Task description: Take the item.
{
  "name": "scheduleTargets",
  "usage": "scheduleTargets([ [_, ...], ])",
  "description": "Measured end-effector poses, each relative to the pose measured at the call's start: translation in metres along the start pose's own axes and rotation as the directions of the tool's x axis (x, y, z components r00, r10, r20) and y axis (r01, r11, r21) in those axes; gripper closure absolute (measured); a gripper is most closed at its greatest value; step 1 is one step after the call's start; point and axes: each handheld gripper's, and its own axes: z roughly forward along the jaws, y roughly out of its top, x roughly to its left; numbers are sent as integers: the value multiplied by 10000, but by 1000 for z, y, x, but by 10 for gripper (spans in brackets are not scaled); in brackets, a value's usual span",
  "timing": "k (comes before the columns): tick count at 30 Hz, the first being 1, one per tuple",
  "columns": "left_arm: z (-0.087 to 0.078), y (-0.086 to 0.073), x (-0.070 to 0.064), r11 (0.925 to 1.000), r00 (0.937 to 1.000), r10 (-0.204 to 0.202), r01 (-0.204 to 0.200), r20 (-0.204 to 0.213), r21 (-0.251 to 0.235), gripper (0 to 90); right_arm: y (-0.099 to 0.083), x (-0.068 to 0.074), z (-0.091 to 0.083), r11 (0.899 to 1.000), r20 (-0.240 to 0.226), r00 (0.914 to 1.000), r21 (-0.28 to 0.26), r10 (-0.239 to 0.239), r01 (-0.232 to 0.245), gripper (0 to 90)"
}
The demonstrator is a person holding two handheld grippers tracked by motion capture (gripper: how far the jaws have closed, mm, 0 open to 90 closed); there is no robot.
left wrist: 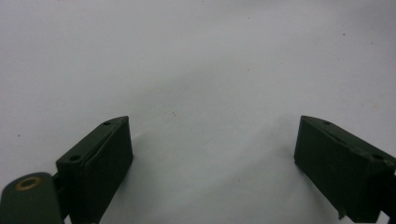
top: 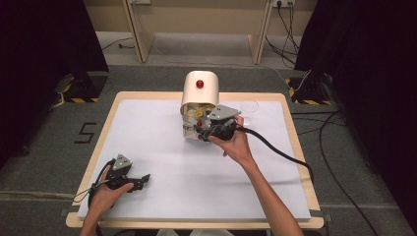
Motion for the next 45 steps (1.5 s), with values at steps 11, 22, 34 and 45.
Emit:
scheduleTargets([
  [11, 0, 0, 0, 10000, 10000, 8, -8, 12, 3, 106, -3, 15, -12, 9993, -221, 9991, 91, -368, 370, 379],
  [22, 0, 0, 0, 10000, 10000, 1, -1, 12, -3, 106, -7, 26, -19, 9982, -301, 9979, 112, -579, 582, 398],
  [34, 0, 0, 0, 10000, 10000, 4, -4, 9, 1, 106, -10, 37, -27, 9975, -551, 9966, 315, -616, 634, 408],
  [45, 0, 0, 0, 10000, 10000, 2, -2, 13, 1, 106, -13, 47, -32, 9956, -581, 9954, 500, -757, 787, 426],
])
